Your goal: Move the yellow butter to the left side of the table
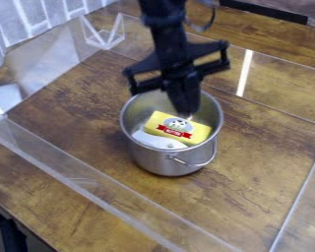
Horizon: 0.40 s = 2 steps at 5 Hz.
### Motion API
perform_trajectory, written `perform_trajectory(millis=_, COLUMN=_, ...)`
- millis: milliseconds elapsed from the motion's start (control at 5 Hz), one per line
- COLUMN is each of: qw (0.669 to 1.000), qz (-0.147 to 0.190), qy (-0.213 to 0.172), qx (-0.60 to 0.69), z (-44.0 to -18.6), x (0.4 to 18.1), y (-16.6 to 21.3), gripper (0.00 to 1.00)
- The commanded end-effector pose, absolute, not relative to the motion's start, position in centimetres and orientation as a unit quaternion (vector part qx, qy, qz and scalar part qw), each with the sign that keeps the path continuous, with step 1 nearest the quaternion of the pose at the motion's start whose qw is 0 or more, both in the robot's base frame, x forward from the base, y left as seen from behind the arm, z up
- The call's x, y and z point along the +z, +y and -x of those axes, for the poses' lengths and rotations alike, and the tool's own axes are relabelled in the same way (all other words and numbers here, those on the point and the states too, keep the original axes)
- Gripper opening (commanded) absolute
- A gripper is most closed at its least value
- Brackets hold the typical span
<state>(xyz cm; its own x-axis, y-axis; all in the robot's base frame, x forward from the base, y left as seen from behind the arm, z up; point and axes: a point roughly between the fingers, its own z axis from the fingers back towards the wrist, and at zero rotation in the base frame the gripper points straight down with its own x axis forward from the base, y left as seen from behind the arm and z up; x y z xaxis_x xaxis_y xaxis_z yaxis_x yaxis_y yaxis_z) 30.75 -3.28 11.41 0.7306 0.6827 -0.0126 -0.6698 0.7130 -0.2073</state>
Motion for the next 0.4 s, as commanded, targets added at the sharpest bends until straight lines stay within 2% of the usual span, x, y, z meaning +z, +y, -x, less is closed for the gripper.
perform_trajectory(millis=0, qw=0.926, qz=0.106, qy=-0.054, qx=0.357, z=-32.0, x=14.7, y=-2.8, gripper=0.0)
perform_trajectory(millis=200, qw=0.914, qz=0.103, qy=-0.053, qx=0.389, z=-31.8, x=14.9, y=-4.0, gripper=0.0)
